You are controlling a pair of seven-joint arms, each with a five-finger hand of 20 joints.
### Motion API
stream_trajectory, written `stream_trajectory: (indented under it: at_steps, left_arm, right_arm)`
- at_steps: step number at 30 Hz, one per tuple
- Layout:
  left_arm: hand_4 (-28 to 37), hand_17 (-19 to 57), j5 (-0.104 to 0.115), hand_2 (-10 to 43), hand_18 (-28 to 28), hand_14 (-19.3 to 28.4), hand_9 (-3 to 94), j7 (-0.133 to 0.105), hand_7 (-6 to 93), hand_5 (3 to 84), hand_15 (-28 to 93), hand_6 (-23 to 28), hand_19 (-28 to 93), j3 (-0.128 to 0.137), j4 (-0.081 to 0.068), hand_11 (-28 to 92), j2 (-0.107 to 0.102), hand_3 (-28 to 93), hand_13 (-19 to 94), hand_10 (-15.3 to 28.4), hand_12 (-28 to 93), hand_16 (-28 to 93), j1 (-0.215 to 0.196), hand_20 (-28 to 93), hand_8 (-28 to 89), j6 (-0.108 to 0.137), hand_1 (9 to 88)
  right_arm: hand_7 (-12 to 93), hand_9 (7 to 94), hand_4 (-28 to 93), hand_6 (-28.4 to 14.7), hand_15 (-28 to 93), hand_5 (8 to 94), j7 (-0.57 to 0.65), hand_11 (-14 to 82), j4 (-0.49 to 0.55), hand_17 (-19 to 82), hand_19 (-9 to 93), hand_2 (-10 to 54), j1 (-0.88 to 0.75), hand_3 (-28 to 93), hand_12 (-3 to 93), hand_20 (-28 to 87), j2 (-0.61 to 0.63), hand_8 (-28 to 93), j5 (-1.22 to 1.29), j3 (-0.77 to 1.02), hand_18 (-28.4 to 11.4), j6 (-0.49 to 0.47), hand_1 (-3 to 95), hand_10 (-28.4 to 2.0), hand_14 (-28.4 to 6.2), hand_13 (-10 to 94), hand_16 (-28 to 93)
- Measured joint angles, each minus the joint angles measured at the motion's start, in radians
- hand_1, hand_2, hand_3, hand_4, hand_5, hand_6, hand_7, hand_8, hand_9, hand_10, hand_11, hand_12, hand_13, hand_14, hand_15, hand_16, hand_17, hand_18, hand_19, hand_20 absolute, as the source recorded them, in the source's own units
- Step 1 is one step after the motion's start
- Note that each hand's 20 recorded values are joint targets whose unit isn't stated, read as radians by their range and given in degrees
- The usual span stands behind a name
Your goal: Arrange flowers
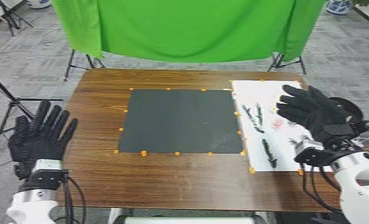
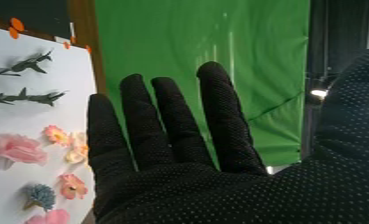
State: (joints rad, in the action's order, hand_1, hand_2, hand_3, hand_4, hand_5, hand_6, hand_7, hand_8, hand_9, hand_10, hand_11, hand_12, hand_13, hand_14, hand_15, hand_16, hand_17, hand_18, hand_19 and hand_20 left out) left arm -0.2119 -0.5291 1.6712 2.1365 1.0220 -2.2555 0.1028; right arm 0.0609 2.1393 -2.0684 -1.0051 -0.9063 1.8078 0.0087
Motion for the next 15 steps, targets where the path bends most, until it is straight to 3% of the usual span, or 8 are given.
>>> stream_trajectory:
  at_steps: [7,11,15]
  left_arm:
    - [-28.3,-4.4,0.001,17.1,9.1,9.4,25.5,-0.002,3.2,36.7,16,6.5,24,0.002,0.002,12,0.001,67,15,12.2,4,-9,-0.008,7,-7,0.005,23.0]
    - [-28.3,-4.4,0.004,17.1,9.3,9.5,26.0,-0.002,4.4,38.1,16,7.0,25,0.002,0.003,12,0.001,68,15,12.5,5,-9,-0.01,7,-6,0.011,23.2]
    - [-28.3,-4.4,0.009,17.2,9.5,9.8,26.4,-0.003,4.9,38.5,17,7.4,25,0.003,0.009,13,0.001,68,15,12.6,5,-8,-0.013,7,-6,0.027,23.1]
  right_arm:
    - [14,44.1,-26,-2.8,12,47.3,0.012,5.3,0.0,15,19,0.1,0.0,81,12.4,19,-0.011,-10,0.088,0.008,-17.3,-0.008,10.8,-14.7,-14.9,37,16]
    - [16,49.4,-26,-3.5,15,50.6,0.036,8.5,0.006,16,28,1.9,0.0,80,13.2,21,-0.013,-11,0.041,0.018,-19.0,-0.012,18.1,-14.7,-15.2,45,18]
    - [17,52.4,-26,-3.8,16,52.8,0.205,10.8,0.068,16,35,-1.3,0.004,80,12.5,20,-0.008,-12,-0.182,0.004,-20.1,0.044,21.7,-14.8,-15.8,49,18]
